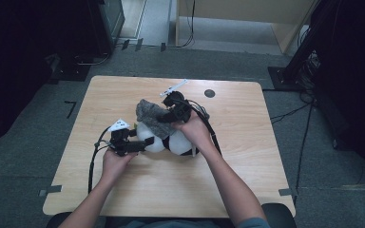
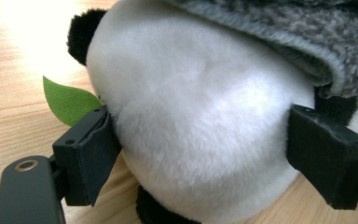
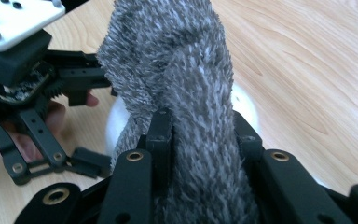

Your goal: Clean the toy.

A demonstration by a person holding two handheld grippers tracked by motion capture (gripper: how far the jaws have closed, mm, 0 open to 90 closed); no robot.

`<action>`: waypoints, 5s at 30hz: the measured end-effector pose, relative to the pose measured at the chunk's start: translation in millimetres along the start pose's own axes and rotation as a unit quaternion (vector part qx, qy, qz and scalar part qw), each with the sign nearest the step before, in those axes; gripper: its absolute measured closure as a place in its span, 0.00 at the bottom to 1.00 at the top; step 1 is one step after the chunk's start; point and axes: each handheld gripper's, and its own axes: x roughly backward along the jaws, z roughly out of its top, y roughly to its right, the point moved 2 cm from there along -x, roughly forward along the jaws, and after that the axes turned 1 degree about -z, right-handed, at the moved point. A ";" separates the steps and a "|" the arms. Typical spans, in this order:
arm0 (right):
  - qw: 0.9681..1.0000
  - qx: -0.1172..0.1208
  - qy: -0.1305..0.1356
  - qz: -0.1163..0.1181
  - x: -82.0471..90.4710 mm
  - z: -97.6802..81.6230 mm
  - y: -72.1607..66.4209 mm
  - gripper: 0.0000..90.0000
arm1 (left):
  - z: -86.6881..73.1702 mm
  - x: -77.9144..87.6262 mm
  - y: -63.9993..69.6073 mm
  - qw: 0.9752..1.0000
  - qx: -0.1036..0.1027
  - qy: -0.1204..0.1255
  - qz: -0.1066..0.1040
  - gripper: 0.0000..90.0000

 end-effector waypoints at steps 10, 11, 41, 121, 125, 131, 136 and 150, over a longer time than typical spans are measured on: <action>1.000 -0.001 0.006 -0.023 22.4 -13.9 11.7 0.74 | -0.1 -0.2 0.2 1.000 0.003 0.000 -0.001 0.15; 1.000 -0.003 0.008 -0.023 24.3 -15.6 12.8 0.74 | -0.1 -0.2 0.2 1.000 0.003 0.001 -0.001 0.15; 0.997 -0.053 0.050 -0.027 85.7 -61.5 44.7 0.77 | 0.1 -0.8 0.1 1.000 0.003 0.003 -0.001 0.15; 0.999 -0.043 -0.001 -0.027 57.6 -24.3 29.9 0.79 | 0.3 -1.3 0.6 1.000 0.008 0.006 -0.002 0.16; 0.998 -0.043 0.013 -0.034 70.5 -33.6 32.6 0.80 | 0.3 -1.2 0.5 1.000 0.008 0.006 -0.002 0.16; 0.997 -0.053 0.027 -0.051 87.3 -48.1 37.5 0.80 | 0.2 -0.8 0.5 1.000 0.006 0.003 -0.001 0.16; 0.995 -0.062 0.040 -0.061 97.3 -59.0 40.9 0.80 | 0.2 -0.7 0.4 1.000 0.005 0.003 -0.001 0.16; 0.992 -0.087 0.057 -0.073 112.1 -92.7 39.9 0.80 | 0.3 -0.7 0.9 1.000 0.008 0.002 -0.002 0.16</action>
